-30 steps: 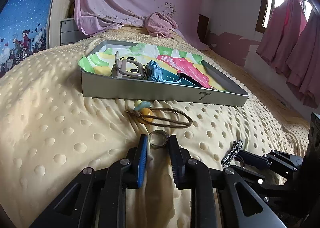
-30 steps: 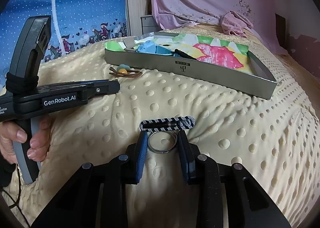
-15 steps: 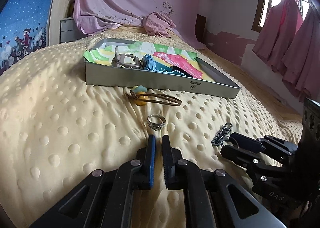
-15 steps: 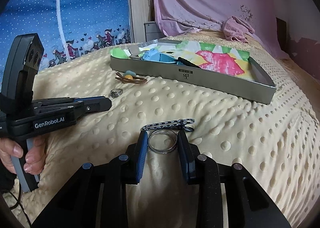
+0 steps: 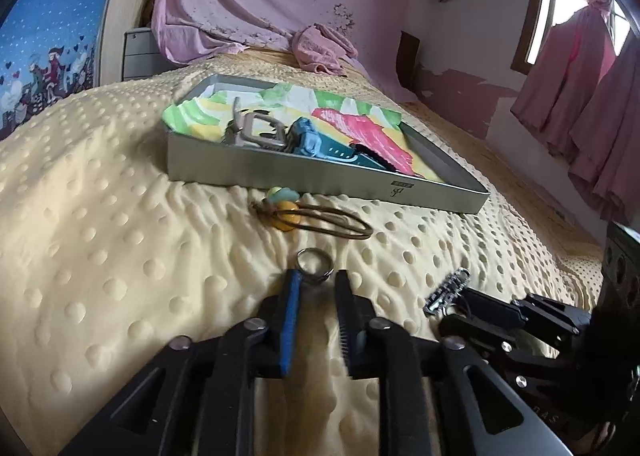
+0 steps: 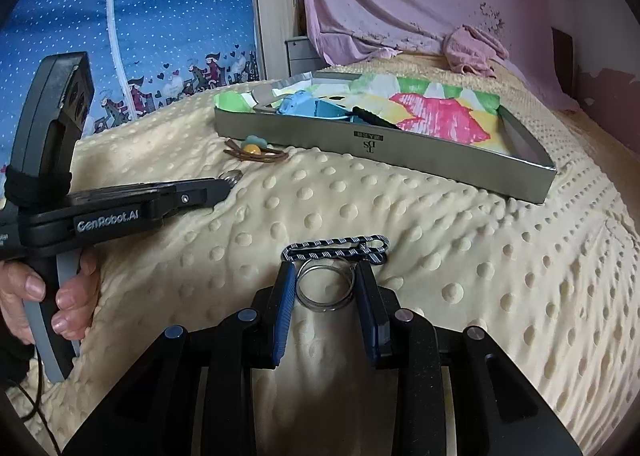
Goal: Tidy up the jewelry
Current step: 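Grasp the silver ring with the left tool while the right tool grasps the split key ring, then carry the ring and key ring into the tray and open both tools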
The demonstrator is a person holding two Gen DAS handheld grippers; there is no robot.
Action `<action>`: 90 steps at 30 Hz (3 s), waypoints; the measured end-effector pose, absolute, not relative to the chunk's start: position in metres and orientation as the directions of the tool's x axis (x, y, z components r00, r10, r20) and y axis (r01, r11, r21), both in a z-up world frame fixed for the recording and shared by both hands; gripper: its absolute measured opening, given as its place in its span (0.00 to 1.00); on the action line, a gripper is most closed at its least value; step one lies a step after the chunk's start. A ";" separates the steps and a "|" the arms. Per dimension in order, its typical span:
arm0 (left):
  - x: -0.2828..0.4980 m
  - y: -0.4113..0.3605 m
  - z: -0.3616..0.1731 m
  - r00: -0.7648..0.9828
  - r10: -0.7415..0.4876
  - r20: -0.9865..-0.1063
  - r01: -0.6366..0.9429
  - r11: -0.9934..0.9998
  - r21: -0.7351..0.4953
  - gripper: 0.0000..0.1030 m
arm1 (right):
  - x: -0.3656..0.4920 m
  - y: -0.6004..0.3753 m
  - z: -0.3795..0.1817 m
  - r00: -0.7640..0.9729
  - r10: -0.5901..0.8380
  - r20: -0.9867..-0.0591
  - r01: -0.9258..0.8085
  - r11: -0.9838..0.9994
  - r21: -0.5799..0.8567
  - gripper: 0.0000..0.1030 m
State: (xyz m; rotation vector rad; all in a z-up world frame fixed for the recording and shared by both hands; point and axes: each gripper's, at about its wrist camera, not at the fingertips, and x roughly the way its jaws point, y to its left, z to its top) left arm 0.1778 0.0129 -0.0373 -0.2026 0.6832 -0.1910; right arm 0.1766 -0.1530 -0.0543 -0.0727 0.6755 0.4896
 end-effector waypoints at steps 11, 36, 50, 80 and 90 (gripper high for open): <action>0.191 0.009 -0.038 0.755 -0.222 -0.617 0.101 0.969 -0.225 0.27 | 0.198 -0.155 -0.055 0.666 0.442 -0.601 -0.443 0.883 0.159 0.26; 0.146 0.000 -0.027 0.760 -0.254 -0.598 0.150 0.964 -0.219 0.19 | 0.178 -0.154 -0.039 0.596 0.432 -0.677 -0.469 0.872 0.143 0.26; 0.151 -0.010 -0.002 0.773 -0.292 -0.563 0.200 0.954 -0.222 0.19 | 0.169 -0.165 0.003 0.678 0.417 -0.606 -0.456 0.884 0.097 0.26; 0.343 -0.050 -0.006 0.675 -0.283 -0.681 0.147 0.957 -0.251 0.19 | 0.349 -0.211 -0.022 0.723 0.311 -0.617 -0.278 0.948 0.152 0.26; 0.325 -0.048 0.004 0.713 -0.299 -0.634 0.154 0.949 -0.275 0.43 | 0.338 -0.223 -0.021 0.744 0.302 -0.596 -0.250 0.953 0.172 0.42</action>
